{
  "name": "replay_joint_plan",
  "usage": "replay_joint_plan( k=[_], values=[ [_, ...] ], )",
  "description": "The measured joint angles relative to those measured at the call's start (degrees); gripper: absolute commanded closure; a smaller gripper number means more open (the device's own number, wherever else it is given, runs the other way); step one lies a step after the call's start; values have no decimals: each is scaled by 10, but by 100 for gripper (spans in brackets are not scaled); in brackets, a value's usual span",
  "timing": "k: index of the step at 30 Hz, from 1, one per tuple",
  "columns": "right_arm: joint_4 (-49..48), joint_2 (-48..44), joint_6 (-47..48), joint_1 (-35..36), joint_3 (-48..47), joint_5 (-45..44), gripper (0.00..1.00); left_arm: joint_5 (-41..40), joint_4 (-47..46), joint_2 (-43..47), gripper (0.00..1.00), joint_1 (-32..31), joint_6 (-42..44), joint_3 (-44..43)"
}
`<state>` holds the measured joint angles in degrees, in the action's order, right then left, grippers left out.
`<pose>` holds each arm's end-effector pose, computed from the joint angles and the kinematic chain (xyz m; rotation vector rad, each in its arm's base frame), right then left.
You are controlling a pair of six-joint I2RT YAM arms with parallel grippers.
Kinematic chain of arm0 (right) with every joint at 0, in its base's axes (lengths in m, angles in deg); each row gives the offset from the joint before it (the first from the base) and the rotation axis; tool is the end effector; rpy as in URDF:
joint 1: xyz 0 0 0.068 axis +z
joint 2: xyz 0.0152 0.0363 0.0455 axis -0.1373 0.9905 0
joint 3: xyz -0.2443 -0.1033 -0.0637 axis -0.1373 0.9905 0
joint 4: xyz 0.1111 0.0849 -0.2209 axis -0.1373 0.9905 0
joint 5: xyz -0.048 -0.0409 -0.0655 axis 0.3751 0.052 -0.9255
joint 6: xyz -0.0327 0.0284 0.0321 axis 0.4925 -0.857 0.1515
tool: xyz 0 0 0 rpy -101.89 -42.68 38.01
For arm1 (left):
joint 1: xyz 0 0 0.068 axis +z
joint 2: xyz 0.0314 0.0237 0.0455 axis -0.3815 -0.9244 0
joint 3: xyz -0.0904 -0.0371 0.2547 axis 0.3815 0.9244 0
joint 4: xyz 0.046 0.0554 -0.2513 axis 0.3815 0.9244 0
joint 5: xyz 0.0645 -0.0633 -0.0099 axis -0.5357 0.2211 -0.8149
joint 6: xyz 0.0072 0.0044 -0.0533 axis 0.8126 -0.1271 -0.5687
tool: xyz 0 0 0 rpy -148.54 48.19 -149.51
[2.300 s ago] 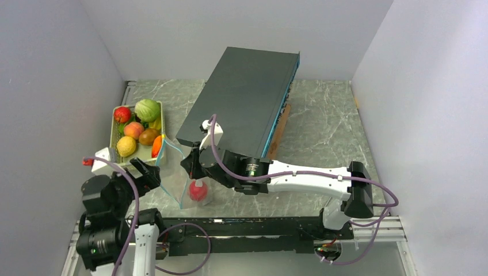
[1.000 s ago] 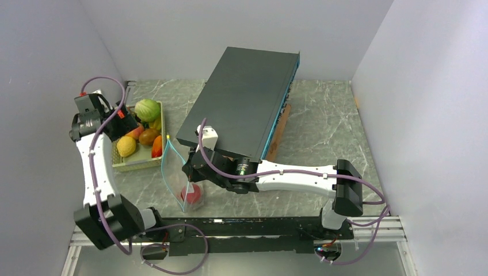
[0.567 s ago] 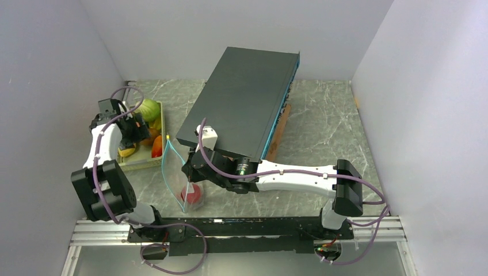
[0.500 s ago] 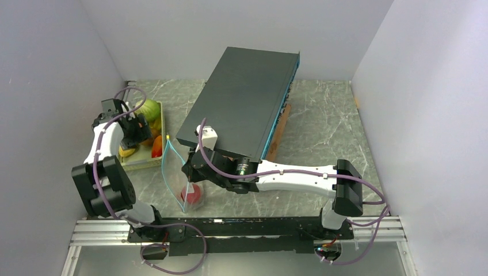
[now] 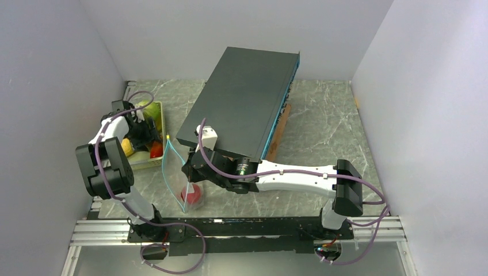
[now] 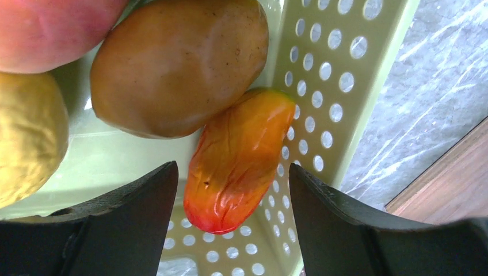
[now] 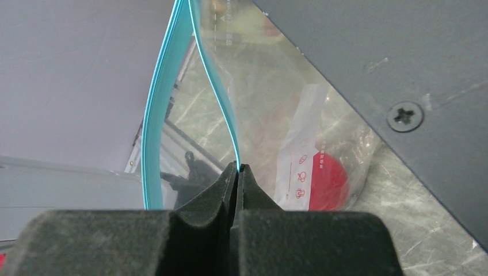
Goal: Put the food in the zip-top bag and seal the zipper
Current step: Pick up the fake fruit from the bin.
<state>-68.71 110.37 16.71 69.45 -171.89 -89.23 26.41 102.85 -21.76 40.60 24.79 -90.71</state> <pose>0.1003 0.3838 0.3281 -0.2417 2.1475 0.9789 0.3168 0.0940 0.2041 -0.5560 2.6858 -0.3229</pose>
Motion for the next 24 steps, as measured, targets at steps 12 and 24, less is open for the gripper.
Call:
replay_joint_plan(
  k=[12,24],
  values=[
    [0,0,0,0,0,0,100,8,10,-13,47,-8,3,-1],
    [0,0,0,0,0,0,100,-48,11,43,74,-19,3,9]
  ],
)
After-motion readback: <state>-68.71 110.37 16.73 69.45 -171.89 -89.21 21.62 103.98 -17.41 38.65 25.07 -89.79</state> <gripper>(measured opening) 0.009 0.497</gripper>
